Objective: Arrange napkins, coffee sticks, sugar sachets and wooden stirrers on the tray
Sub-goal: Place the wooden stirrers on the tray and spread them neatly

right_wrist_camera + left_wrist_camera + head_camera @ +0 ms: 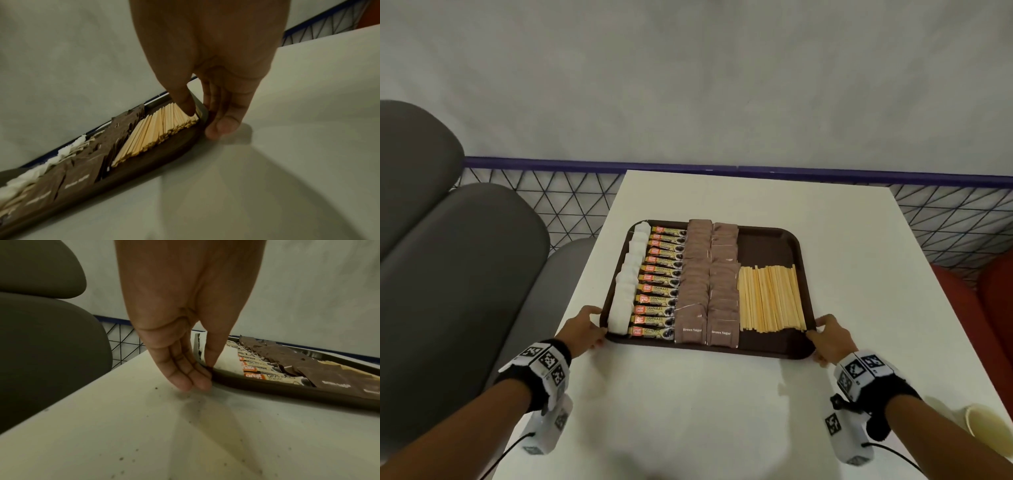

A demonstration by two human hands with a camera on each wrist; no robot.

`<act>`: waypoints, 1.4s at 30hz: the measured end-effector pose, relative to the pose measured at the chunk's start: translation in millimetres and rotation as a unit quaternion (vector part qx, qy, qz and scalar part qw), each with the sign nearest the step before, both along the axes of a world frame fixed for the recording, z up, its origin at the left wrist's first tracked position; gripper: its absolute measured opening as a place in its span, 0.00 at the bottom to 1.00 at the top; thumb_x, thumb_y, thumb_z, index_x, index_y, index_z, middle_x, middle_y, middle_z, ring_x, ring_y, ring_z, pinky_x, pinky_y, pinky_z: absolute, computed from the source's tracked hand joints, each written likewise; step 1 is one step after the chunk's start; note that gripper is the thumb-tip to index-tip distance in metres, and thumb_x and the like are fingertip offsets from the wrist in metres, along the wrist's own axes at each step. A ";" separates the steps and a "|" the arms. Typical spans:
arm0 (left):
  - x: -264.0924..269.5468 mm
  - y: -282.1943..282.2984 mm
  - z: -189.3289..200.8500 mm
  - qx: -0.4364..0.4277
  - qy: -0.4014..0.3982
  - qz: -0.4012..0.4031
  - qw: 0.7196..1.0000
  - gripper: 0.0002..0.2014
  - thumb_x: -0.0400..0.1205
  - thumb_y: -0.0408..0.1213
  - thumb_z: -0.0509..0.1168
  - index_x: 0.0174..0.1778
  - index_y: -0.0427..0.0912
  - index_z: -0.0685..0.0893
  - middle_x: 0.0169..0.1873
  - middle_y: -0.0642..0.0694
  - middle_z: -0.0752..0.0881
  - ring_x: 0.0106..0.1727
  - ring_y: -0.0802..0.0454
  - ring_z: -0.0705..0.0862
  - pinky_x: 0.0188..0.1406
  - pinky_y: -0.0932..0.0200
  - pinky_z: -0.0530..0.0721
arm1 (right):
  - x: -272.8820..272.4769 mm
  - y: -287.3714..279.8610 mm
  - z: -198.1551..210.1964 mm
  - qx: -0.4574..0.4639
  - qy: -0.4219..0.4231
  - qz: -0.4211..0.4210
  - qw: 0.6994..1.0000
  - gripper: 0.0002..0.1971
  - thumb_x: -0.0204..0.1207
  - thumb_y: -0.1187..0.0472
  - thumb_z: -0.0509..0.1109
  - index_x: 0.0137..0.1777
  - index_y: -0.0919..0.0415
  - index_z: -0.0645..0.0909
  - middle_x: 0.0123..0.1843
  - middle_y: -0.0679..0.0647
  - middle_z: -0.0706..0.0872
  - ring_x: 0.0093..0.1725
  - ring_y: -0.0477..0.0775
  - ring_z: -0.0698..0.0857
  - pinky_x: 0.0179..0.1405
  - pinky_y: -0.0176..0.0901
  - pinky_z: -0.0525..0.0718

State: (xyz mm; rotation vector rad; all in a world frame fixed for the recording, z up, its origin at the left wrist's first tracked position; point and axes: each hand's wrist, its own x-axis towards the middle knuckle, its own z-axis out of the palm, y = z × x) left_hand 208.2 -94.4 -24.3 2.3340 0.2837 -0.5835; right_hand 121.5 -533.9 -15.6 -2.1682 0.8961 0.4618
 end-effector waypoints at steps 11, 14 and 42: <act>37.4 1.4 -14.7 -0.103 -0.047 0.130 0.985 0.14 0.81 0.21 0.62 0.62 0.26 0.76 0.40 0.38 0.83 0.40 0.41 0.80 0.42 0.51 0.80 | 43.0 17.6 -8.7 0.082 -0.108 -0.112 0.984 0.19 0.76 0.77 0.61 0.66 0.66 0.69 0.41 0.62 0.78 0.33 0.59 0.78 0.29 0.45 0.81; 62.8 -9.0 -9.8 -0.148 -0.046 0.161 0.975 0.20 0.80 0.16 0.58 0.69 0.26 0.71 0.53 0.38 0.77 0.48 0.42 0.77 0.39 0.60 0.77 | 68.6 31.5 -8.5 0.060 -0.122 -0.084 0.987 0.26 0.74 0.77 0.63 0.72 0.67 0.68 0.57 0.68 0.83 0.55 0.66 0.82 0.57 0.54 0.80; 141.6 -59.2 47.4 0.064 -0.248 0.008 0.966 0.29 0.78 0.30 0.66 0.76 0.33 0.67 0.72 0.31 0.71 0.73 0.33 0.69 0.72 0.40 0.67 | 91.0 48.3 12.7 -0.062 -0.136 -0.039 0.988 0.32 0.78 0.63 0.64 0.80 0.61 0.54 0.74 0.64 0.68 0.73 0.64 0.67 0.71 0.55 0.68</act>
